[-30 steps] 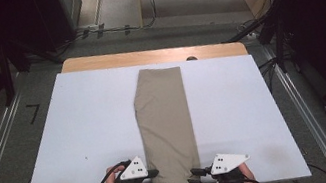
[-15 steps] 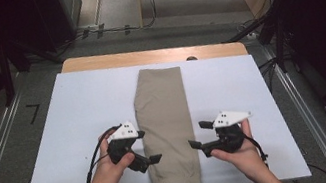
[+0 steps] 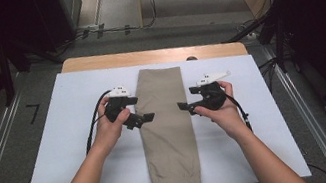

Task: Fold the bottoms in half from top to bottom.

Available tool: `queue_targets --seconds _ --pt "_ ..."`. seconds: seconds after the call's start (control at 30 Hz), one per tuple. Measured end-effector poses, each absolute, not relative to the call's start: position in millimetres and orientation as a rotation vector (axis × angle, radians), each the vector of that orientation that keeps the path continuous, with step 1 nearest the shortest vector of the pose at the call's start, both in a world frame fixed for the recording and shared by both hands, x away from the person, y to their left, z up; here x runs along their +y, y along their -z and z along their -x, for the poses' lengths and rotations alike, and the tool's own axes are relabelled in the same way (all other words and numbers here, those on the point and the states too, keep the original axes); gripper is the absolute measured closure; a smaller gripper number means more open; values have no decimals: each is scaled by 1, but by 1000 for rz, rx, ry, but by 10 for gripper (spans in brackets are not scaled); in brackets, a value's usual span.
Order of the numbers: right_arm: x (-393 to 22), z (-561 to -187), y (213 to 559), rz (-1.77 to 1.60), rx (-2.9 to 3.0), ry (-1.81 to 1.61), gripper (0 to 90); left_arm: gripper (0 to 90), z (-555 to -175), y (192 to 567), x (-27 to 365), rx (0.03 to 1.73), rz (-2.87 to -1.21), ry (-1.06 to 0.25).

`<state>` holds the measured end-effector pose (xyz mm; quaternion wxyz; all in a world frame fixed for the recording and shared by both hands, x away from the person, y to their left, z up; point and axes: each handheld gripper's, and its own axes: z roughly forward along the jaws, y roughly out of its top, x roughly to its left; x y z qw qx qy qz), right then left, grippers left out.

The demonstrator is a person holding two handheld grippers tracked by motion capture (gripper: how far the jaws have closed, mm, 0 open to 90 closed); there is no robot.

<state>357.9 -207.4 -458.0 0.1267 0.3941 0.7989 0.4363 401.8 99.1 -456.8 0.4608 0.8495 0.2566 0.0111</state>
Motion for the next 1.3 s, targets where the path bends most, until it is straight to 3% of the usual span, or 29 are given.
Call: queue_targets --seconds 0.3,0.5,0.7,0.97,1.3 --pt "-215 -427 467 -1237 2302 -1184 248 0 -446 459 90 702 -2056 -25" --pt "-222 -473 477 -1323 2254 -1157 357 1 -451 461 89 726 -2045 1" --pt "-223 -509 497 -1375 2276 -1088 401 1 -453 455 98 740 -2052 -10" --pt "-222 -532 516 -1414 2248 -1063 441 37 -463 458 98 773 -2091 -4" --pt "-217 -528 520 -1380 2219 -1030 534 78 -505 465 78 843 -2108 14"
